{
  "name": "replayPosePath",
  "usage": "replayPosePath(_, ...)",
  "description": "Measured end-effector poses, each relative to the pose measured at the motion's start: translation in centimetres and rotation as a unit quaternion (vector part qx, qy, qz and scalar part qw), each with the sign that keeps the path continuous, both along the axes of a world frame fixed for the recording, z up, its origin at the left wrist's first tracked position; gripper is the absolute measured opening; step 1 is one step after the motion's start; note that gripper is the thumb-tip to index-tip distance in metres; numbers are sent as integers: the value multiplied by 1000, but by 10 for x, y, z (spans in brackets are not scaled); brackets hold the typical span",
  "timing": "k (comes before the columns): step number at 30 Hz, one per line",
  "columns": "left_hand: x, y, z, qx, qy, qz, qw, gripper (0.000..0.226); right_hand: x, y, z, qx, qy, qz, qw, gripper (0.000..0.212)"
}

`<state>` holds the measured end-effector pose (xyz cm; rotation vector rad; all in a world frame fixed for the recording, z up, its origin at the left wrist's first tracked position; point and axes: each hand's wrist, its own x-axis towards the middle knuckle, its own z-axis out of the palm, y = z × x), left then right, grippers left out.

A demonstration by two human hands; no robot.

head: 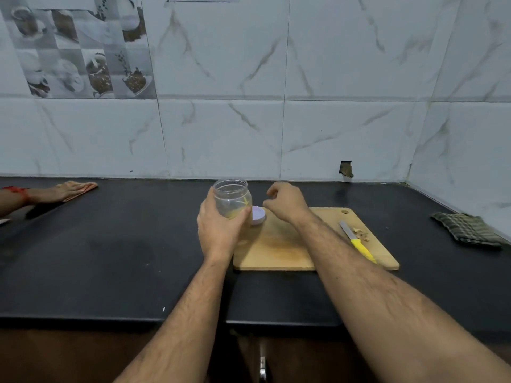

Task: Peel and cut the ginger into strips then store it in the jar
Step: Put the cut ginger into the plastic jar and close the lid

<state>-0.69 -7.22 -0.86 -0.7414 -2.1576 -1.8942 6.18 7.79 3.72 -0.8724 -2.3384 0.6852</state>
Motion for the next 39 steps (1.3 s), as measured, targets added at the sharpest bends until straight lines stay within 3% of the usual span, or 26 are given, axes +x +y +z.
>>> replayPosePath(6, -14, 4, -13, 5, -20, 29, 999, 87, -46, 4, -31, -21, -100, 71, 992, 71)
replayPosePath(11, -18, 5, -15, -4, -17, 32, 999, 90, -59, 11, -34, -33, -116, 99, 988, 66)
replayPosePath(16, -14, 6, -17, -22, -9, 7, 1000, 88, -37, 23, -22, -23, -144, 54, 988, 87)
replayPosePath(20, -5, 5, -16, -26, -11, -25, 999, 86, -3, 32, -9, -8, -221, -13, 975, 59)
replayPosePath(25, 22, 13, -8, -52, 19, -92, 994, 91, 36, 36, -2, -41, -166, -50, 984, 13)
replayPosePath(33, 35, 14, -18, -52, -3, -94, 994, 94, 48, 19, -9, -50, -198, -40, 978, 17)
replayPosePath(36, 35, 15, -21, -60, 4, -91, 994, 95, 45, 14, -15, -34, -202, -75, 976, 3)
replayPosePath(39, 35, 17, -23, -65, 12, -90, 994, 97, 47, 19, -15, -37, -170, -95, 980, 12)
